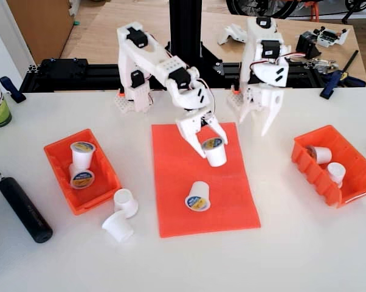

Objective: Sort the coffee pods, blue into left, red into right

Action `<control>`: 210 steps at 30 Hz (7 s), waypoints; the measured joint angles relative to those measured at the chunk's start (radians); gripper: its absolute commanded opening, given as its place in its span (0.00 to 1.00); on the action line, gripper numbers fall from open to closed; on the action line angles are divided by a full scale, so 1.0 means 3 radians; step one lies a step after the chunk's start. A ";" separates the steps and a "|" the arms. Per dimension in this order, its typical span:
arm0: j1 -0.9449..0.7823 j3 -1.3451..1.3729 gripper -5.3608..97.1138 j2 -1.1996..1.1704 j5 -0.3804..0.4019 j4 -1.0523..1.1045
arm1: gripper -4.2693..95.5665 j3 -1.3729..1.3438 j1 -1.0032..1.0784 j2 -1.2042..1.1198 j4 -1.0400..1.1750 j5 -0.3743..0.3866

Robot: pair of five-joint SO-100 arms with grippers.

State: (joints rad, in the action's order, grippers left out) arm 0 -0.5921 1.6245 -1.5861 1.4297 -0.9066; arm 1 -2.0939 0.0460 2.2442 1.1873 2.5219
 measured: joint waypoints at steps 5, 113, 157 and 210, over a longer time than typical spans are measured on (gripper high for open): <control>0.0302 -0.0261 0.28 -0.0077 0.0225 -0.0644 | 0.39 0.0000 0.0005 0.0000 0.0000 -0.0031; 0.0603 -0.0844 0.29 0.1478 -0.1381 0.0276 | 0.37 -0.0015 0.0639 0.0112 -0.0066 -0.0583; 0.0690 -0.1140 0.21 0.1999 -0.1202 0.0900 | 0.37 -0.0020 0.0629 0.0112 -0.0031 -0.0583; 0.2342 0.1273 0.17 -0.1202 0.1053 -0.0286 | 0.36 -0.0020 0.0859 0.0020 -0.0281 -0.0660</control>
State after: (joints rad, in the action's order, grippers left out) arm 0 0.1104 2.0064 -1.9466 1.7457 -0.9925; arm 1 -2.1000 0.3037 2.2503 1.1029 2.3240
